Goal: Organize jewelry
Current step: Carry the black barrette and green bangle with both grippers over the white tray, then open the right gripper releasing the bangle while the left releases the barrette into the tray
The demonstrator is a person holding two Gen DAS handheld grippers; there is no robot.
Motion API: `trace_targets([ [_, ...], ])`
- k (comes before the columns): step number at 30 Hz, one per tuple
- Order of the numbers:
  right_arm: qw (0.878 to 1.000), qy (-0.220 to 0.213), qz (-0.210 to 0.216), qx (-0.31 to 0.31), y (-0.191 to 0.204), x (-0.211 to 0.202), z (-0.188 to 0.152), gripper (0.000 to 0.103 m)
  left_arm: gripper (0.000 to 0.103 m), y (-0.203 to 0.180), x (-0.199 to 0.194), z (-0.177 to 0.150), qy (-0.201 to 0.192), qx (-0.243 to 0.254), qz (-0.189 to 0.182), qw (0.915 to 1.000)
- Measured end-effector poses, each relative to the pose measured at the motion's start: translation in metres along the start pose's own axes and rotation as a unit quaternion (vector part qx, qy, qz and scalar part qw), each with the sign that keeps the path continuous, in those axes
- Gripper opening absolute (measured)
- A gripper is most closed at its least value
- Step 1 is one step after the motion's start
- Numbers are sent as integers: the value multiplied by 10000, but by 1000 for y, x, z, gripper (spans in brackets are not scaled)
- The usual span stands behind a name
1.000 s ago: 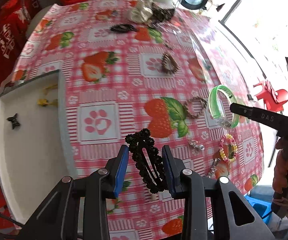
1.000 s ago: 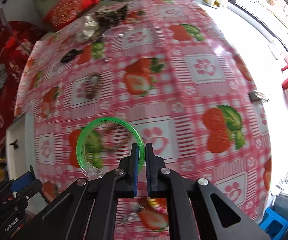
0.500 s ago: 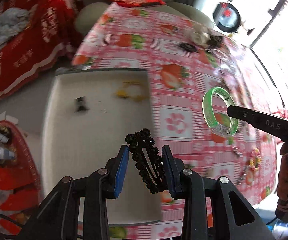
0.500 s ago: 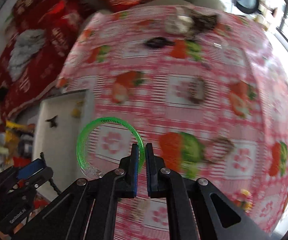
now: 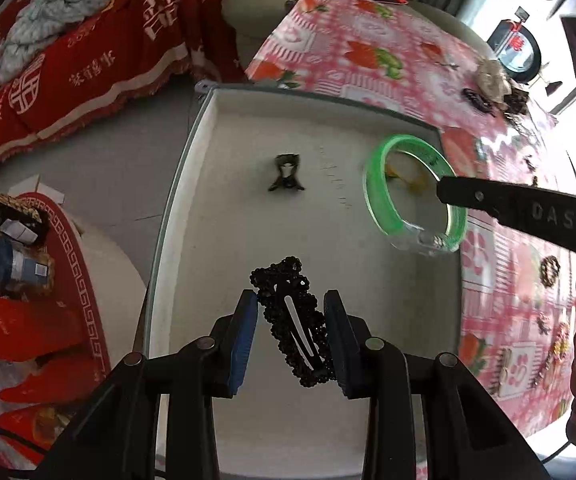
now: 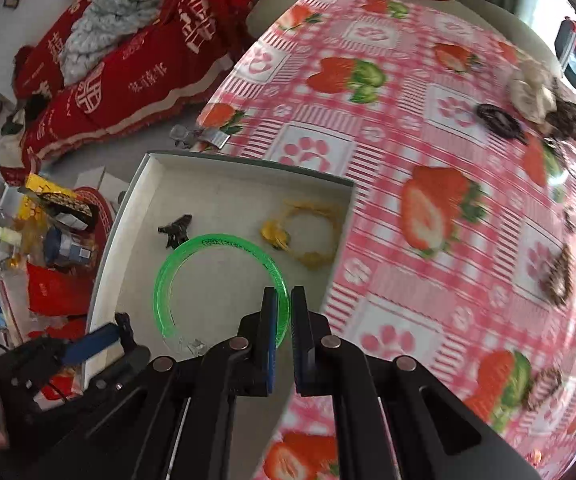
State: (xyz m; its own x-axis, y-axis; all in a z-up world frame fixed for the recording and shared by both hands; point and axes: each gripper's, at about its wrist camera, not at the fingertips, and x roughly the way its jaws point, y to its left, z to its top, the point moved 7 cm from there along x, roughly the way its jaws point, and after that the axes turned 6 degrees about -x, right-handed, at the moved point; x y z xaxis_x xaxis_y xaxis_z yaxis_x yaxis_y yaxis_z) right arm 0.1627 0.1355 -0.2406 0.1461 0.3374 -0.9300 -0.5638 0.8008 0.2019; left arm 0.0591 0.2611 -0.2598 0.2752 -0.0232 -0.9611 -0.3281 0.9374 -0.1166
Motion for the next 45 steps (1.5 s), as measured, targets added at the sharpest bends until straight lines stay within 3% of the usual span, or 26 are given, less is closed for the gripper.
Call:
trace_targets([
  [14,9980,293,-381,-414,18,60,46,7,42,12,35,22,42,-98,271,9996],
  [22,9950,335,-618,-716,24,64,50,7,42,13,37,26,2,-48,400,9992],
  [28,9948,391,-520,-789,26,66,51,8,42,12,34,28,-68,8,509,9987],
  [29,9950,392,-487,-778,29,67,52,10,42,11,33,28,-81,1,491,9988],
  [32,9960,339,-367,-737,28,62,51,33,42,9,30,30,-124,11,455,9989],
  [33,9964,300,-328,-723,28,59,51,36,42,8,28,30,-142,17,455,9989],
  [43,9995,-144,-65,-271,9,10,46,40,43,-4,12,34,-304,157,485,9982],
  [44,9996,-172,-48,-206,5,4,42,41,52,-6,10,34,-307,169,481,9982],
  [45,9997,-187,-39,-152,2,0,38,41,72,-8,9,34,-318,176,482,9982],
])
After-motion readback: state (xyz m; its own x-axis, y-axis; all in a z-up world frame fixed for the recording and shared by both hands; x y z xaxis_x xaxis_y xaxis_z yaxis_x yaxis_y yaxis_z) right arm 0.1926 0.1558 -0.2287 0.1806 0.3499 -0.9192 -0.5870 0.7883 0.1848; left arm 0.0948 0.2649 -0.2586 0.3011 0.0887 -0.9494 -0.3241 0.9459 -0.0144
